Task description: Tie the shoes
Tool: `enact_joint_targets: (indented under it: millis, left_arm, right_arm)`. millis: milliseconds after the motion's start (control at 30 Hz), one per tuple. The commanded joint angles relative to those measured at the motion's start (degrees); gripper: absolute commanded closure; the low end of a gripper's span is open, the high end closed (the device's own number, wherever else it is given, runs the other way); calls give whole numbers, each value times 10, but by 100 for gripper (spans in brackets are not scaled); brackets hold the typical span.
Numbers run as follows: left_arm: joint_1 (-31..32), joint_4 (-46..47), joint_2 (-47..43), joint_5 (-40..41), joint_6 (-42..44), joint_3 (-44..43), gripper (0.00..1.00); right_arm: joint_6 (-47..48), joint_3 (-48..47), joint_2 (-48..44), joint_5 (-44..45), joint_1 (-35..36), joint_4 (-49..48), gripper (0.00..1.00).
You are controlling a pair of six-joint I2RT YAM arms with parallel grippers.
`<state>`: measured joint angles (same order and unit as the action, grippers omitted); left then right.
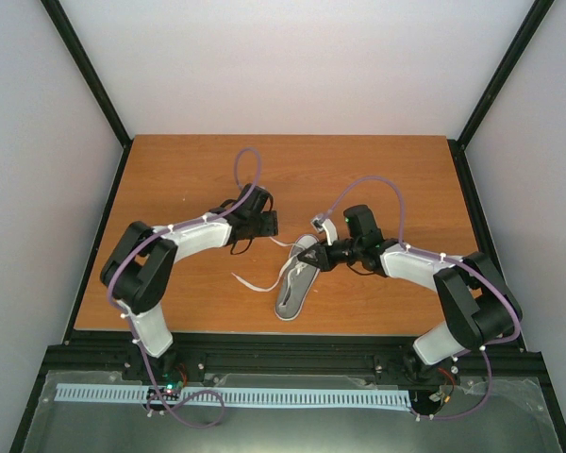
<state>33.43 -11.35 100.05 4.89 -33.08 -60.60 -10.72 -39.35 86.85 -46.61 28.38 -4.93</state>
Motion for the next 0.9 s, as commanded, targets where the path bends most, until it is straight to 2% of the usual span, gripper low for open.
enact_joint_targets:
  millis: [0,367,600,733,867]
  left_arm:
    - [1,-53,53,20,-11,-63,35]
    - [1,-66,133,28,-7,-104,52]
    - [1,-62,155,36,-6,-110,82]
    - [1,-51,129,62,-8,-94,99]
    - [1,-26,56,98,-11,-55,99]
  right_arm:
    - [0,11,-19,7,4,-8,97]
    - [3,13,-19,3,4,-10,97]
    - [2,15,-19,5,4,-9,97]
    - [2,15,-21,9,4,-9,97]
    - [-3,14,-24,19,4,-7,97]
